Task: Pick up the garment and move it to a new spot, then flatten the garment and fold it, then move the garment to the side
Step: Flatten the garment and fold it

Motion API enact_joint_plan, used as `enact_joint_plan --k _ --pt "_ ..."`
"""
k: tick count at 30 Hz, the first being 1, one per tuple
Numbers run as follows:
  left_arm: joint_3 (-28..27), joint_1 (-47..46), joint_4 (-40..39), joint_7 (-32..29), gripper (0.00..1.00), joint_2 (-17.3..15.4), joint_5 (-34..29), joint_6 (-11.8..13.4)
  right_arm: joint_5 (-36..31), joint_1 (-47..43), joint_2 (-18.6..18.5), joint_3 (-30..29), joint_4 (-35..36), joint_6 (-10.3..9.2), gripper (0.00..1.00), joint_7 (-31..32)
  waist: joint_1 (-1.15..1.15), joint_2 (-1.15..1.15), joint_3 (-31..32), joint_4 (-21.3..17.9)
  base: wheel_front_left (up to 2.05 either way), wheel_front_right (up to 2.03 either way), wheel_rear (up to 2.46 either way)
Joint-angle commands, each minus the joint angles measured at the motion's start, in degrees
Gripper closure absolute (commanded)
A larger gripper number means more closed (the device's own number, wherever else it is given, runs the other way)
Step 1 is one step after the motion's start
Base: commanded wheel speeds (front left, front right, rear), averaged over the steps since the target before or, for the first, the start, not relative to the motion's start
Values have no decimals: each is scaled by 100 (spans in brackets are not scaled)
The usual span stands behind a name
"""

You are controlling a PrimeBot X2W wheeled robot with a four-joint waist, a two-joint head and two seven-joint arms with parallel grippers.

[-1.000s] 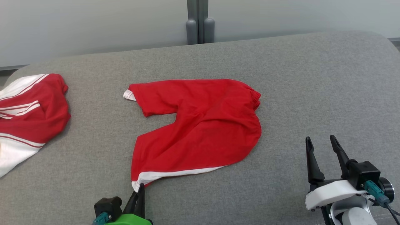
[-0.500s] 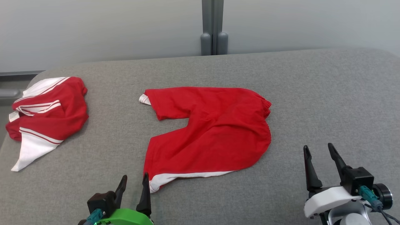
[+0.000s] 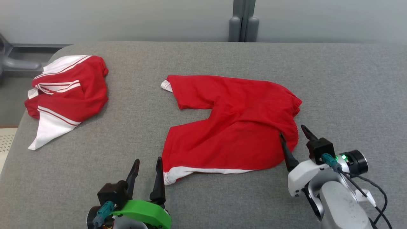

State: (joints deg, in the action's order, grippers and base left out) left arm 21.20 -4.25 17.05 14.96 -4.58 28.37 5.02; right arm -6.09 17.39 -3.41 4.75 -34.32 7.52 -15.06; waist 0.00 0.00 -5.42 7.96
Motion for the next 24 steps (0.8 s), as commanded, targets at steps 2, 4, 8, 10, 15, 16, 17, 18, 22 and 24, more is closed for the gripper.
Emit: enact_joint_plan --k 2,4,8,10,15,16,17,18,22,24 --pt "3 -131 -9 30 0 4 -64 -18 -126 291 -71 29 -348 -6 0 -18 0 0 -200 177 0 0 0" --pt "-4 -151 -23 29 0 23 -96 -27 -196 523 -95 7 -685 -6 6 -19 0 0 -241 217 0 0 0" --pt "-38 -148 -61 28 0 52 -140 -28 -190 743 -78 -149 -990 -6 100 -18 0 0 -257 238 0 0 0" --pt "-71 -110 -87 28 0 63 -155 -19 -177 753 -63 -206 -966 -6 100 -18 0 0 -239 203 0 0 0" --pt "-132 -12 -85 27 0 86 -184 -34 -107 395 -21 -526 -525 -6 100 -18 0 0 -131 30 0 0 0" --pt "-143 3 -86 26 0 89 -185 -33 -112 288 -10 -613 -400 -7 100 -18 0 0 -102 -21 0 0 0" --pt "-160 17 -90 27 0 91 -185 -34 -104 200 0 -667 -288 -7 100 -18 0 0 -81 -70 0 0 0" --pt "-162 35 -85 27 0 94 -187 -45 -95 72 6 -741 -161 -7 100 -19 0 0 -53 -123 0 0 0" --pt "-201 88 -72 27 0 102 -202 -47 -143 -382 31 -859 241 -7 100 -19 0 0 20 -318 0 0 0" --pt "-212 96 -72 27 0 108 -218 -56 -123 -547 40 -854 424 -7 100 12 0 0 36 -383 0 0 0"
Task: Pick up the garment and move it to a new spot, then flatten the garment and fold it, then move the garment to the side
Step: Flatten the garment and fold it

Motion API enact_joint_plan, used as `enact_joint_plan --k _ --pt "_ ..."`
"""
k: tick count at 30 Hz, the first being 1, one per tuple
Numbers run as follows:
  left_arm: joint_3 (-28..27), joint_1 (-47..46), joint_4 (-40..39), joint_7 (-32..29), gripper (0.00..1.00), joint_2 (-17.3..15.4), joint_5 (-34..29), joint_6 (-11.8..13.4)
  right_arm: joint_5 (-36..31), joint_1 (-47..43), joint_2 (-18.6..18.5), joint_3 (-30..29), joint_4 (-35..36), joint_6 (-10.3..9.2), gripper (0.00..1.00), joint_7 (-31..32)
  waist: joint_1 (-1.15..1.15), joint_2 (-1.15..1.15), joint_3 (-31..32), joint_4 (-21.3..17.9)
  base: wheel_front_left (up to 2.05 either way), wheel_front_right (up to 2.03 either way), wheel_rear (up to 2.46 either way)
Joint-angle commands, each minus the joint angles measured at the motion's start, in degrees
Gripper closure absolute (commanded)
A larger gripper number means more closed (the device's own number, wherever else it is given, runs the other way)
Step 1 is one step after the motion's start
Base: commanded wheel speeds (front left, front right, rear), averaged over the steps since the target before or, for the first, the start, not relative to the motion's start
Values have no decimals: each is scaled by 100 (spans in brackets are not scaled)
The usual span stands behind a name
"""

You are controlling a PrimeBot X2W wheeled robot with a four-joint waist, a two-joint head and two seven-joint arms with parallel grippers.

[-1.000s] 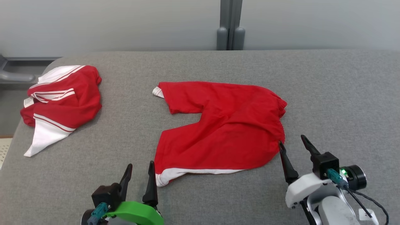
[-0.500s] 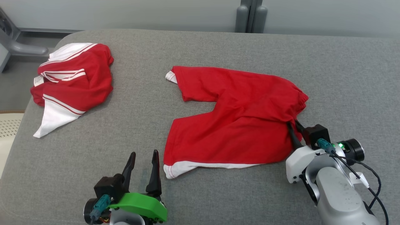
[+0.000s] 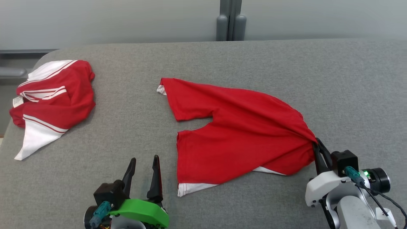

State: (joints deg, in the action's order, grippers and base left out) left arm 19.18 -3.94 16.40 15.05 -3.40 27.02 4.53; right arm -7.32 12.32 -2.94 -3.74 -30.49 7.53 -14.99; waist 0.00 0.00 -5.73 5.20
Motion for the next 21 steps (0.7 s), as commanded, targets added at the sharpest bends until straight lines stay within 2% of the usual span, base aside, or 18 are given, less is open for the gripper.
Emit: enact_joint_plan --k 1,7,11,15,21 --pt "-15 62 -9 18 0 -5 -84 -12 9 -87 -3 10 130 -8 100 44 0 0 66 -124 0 0 0" --pt "39 -74 -7 18 0 13 -110 -56 249 80 -7 317 480 -8 100 365 0 0 -36 -43 0 0 0" --pt "69 -173 -11 18 0 25 -110 -98 187 565 0 359 317 -7 100 597 0 0 -153 181 0 0 0" --pt "122 -278 -32 18 0 36 -94 -131 25 1273 -4 293 -159 -8 100 763 0 0 -307 473 0 0 0" --pt "252 -469 -43 12 0 48 -19 -195 -239 2310 -108 70 -1272 -7 100 920 0 0 -578 930 0 0 0"
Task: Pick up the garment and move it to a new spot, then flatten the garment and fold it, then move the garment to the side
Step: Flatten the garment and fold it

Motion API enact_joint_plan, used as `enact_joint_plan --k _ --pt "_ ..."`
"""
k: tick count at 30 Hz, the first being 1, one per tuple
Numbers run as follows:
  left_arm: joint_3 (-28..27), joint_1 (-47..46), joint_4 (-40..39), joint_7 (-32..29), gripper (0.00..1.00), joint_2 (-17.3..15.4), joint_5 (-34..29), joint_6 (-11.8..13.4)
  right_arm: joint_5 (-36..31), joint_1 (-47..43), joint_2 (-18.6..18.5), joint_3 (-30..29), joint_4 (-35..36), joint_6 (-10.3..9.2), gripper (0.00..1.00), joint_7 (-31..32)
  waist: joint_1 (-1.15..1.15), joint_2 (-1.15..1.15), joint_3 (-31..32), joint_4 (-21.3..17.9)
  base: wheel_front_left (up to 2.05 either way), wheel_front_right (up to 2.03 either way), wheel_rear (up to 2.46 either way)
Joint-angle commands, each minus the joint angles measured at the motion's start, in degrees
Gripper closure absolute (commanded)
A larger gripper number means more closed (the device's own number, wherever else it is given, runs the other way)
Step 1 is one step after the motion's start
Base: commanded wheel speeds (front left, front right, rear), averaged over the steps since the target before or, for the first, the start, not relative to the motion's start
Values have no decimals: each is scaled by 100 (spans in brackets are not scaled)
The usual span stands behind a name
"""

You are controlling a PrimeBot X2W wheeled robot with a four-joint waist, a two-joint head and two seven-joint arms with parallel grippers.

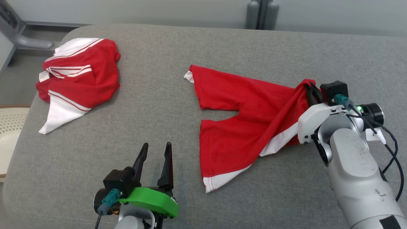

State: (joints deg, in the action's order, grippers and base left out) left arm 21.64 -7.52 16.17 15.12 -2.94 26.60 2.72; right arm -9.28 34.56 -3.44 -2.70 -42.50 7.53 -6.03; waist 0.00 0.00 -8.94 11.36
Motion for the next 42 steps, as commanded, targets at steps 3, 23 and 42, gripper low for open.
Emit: enact_joint_plan --k 3,23,42 --pt "111 -186 -58 4 0 2 105 13 -198 441 -122 -181 -552 -8 100 20 0 0 -374 477 0 0 0" --pt "126 -286 -76 4 0 0 51 70 -219 784 29 -351 -1324 -8 0 -915 0 0 -95 -265 0 0 0" --pt "88 120 84 4 0 -3 8 48 920 -1345 10 411 381 -7 0 -920 0 0 328 -616 0 0 0"
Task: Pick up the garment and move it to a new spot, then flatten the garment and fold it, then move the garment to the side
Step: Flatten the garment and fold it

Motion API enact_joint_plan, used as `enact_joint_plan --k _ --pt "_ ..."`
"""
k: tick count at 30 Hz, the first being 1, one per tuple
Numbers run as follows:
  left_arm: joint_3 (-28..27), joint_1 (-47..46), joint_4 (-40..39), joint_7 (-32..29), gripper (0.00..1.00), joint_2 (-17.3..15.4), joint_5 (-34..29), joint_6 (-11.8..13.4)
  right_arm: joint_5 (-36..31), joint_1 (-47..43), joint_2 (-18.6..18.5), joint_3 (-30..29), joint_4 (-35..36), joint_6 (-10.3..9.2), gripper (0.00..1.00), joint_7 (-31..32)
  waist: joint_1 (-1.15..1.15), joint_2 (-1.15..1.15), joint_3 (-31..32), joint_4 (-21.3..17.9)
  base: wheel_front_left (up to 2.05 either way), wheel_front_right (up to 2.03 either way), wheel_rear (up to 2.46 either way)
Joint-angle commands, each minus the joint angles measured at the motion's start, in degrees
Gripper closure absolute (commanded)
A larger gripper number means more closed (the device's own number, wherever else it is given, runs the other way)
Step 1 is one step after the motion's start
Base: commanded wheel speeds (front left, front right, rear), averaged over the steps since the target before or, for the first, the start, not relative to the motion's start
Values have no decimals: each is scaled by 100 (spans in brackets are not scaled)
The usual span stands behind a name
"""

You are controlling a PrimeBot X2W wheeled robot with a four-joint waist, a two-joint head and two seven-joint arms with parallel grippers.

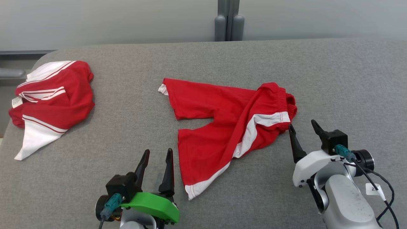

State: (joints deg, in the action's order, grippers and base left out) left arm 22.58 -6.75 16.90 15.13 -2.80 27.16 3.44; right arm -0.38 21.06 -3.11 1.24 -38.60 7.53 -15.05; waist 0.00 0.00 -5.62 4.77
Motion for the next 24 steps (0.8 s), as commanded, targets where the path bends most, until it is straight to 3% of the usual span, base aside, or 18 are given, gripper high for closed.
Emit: enact_joint_plan --k 1,10,11,12,13,24 --pt "-4 46 12 3 0 -18 -55 -18 71 45 -19 60 -32 -7 0 -18 0 0 -7 79 0 0 0" --pt "11 28 36 3 0 -17 -84 -36 346 562 -79 349 -785 -7 0 118 0 0 -80 335 0 0 0" --pt "11 19 37 3 0 -17 -87 -42 379 632 -86 376 -882 -8 54 116 0 0 -93 350 0 0 0" --pt "8 8 34 3 0 -17 -92 -42 408 705 -113 416 -987 -8 69 109 0 0 -110 365 0 0 0" --pt "1 1 28 3 0 -17 -88 -34 447 766 -132 445 -1079 -8 100 95 0 0 -121 375 0 0 0" --pt "-100 93 -43 3 0 -17 -6 6 731 611 -551 106 -1119 -8 100 0 0 0 -156 104 0 0 0"
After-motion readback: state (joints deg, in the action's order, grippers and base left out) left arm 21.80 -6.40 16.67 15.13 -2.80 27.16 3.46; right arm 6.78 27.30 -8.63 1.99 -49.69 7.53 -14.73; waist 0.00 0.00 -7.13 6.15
